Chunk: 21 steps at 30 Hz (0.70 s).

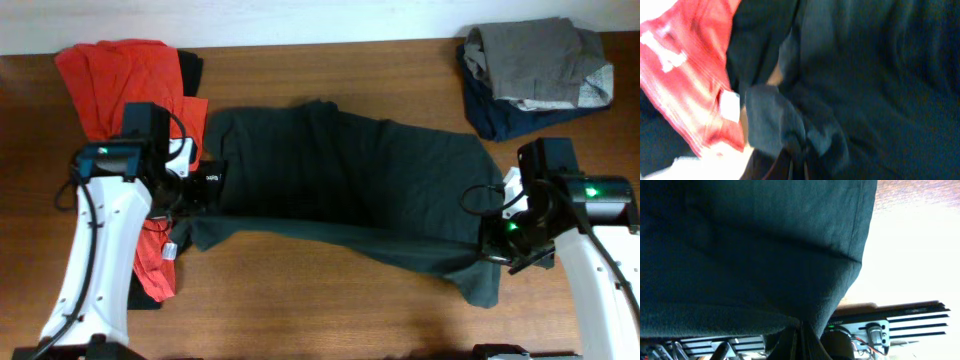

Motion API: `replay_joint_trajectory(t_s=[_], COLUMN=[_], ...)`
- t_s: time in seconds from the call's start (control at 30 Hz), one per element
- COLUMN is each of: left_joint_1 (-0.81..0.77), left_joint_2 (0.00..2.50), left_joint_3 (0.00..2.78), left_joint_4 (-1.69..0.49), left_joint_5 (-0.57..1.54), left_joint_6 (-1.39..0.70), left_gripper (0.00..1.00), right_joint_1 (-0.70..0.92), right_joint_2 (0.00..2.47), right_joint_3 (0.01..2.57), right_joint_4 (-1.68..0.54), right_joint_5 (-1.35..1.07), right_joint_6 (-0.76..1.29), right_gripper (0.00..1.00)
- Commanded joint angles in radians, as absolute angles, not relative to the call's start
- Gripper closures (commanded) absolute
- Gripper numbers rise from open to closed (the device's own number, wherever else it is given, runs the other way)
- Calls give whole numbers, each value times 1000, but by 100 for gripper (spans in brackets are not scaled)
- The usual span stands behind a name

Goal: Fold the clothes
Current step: 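Lower the stretched t-shirt horizontally onto the table with both grippers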

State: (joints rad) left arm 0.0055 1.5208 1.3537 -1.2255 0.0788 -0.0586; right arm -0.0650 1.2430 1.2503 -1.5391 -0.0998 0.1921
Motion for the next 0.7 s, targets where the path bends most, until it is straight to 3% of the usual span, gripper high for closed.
replay_joint_trajectory(t_s=[0.0,0.23,0.67], left_joint_1=[-21,-101,-131], left_joint_2=[1519,1612,1839], left_joint_3=[1282,1229,1229], left_joint_4=[-1092,-795,-661], left_joint_5=[74,67,64], left_joint_6=[-67,-61,-48], left_gripper=[100,100,100], right_joint_1=[-80,-80,-140], right_joint_2=[1259,1377,1560], right_joint_3=[1222,1200,1119], right_joint_4=[-1503,-1361,-1163], right_joint_5=[-75,-75,-67], right_joint_6=[227,245,250], right_gripper=[96,96,96])
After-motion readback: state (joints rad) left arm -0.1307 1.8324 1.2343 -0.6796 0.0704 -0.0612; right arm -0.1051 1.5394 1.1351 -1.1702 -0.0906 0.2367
